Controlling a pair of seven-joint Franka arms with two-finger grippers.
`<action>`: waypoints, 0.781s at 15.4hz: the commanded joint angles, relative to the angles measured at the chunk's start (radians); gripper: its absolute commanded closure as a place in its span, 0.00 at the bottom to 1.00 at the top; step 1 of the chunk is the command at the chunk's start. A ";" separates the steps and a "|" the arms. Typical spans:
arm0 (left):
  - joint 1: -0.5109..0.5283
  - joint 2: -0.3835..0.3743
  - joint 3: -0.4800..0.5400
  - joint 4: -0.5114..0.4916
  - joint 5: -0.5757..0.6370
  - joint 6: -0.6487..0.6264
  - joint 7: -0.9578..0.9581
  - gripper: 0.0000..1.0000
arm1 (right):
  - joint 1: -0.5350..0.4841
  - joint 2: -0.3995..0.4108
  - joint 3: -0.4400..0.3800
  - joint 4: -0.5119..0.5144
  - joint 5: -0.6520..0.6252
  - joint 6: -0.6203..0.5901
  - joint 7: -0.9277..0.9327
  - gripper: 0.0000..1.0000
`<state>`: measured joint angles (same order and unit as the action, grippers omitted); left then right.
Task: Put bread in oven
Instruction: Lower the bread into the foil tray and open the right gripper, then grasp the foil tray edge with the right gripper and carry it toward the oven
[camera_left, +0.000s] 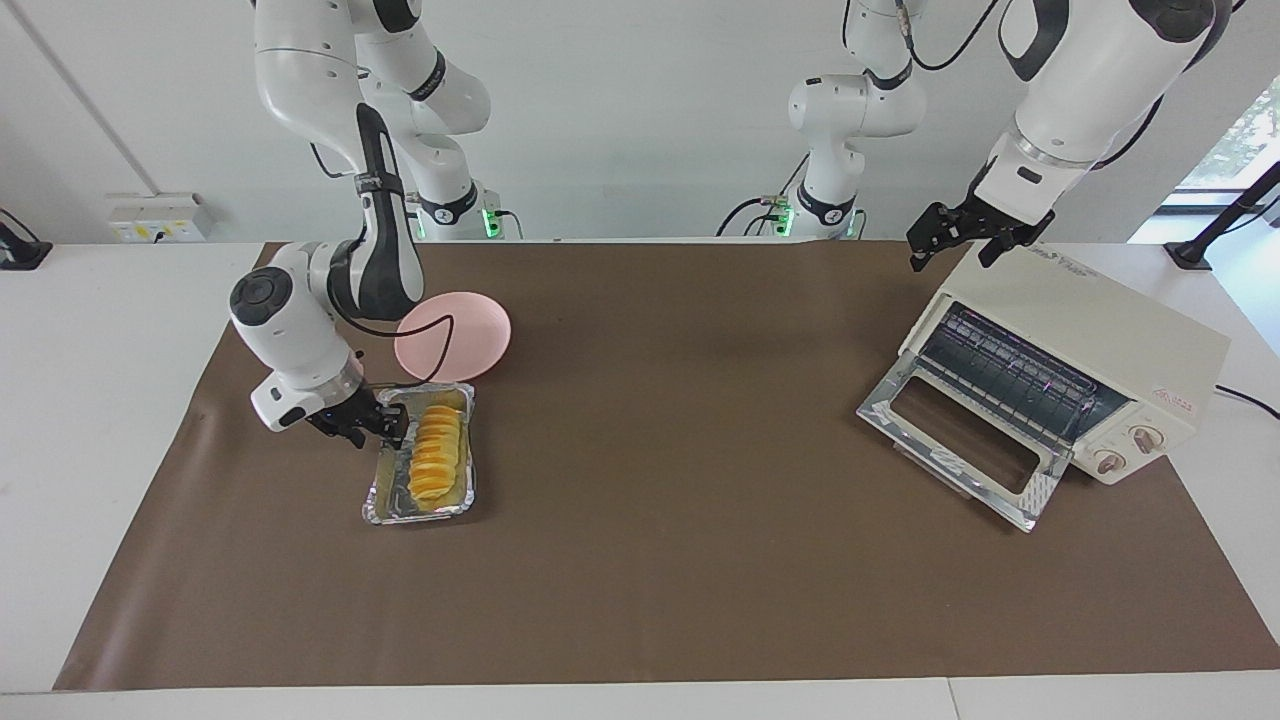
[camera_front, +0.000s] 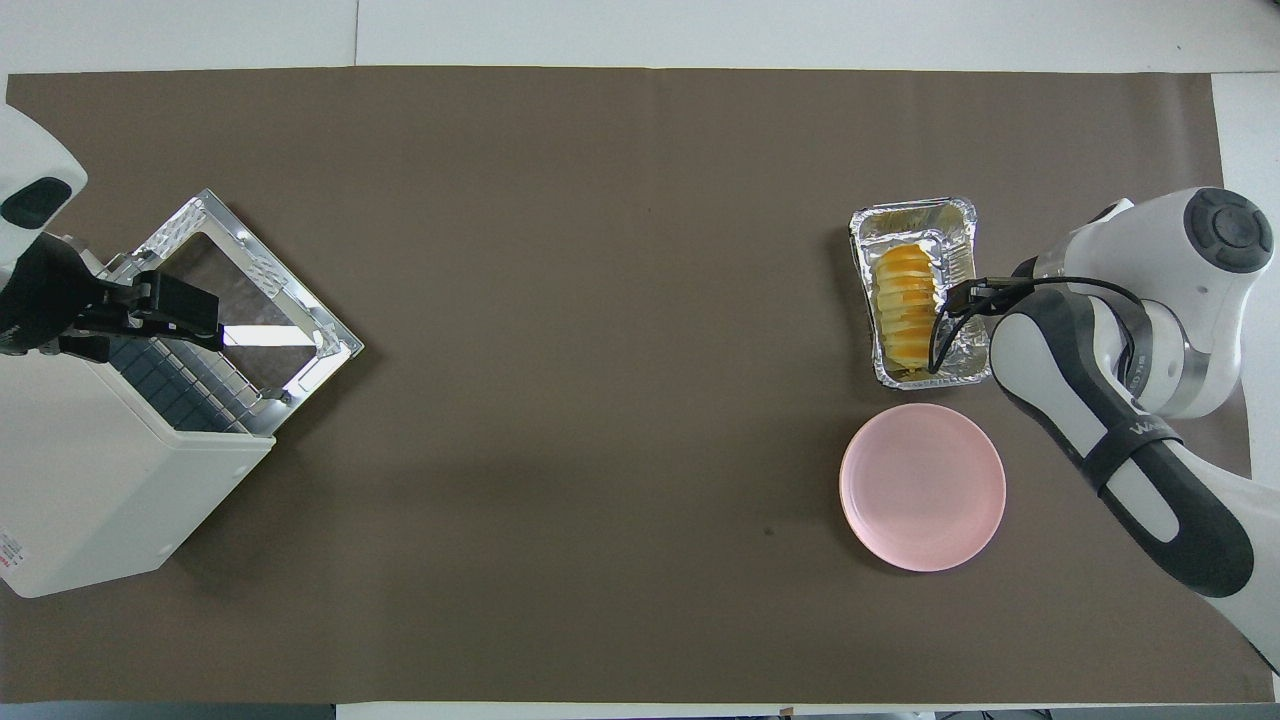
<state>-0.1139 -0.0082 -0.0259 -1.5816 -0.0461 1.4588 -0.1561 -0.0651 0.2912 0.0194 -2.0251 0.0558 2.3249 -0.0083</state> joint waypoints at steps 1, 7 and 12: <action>0.008 -0.015 -0.005 -0.009 -0.003 -0.003 0.009 0.00 | -0.007 -0.012 0.005 -0.020 0.012 0.021 -0.035 1.00; 0.008 -0.015 -0.005 -0.009 -0.003 -0.003 0.009 0.00 | 0.045 -0.004 0.014 0.141 0.144 -0.050 -0.027 1.00; 0.008 -0.015 -0.005 -0.009 -0.003 -0.003 0.009 0.00 | 0.181 0.025 0.014 0.250 0.133 -0.070 0.077 1.00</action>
<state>-0.1139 -0.0082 -0.0259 -1.5816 -0.0461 1.4588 -0.1561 0.0667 0.2871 0.0328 -1.8284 0.1775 2.2703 0.0126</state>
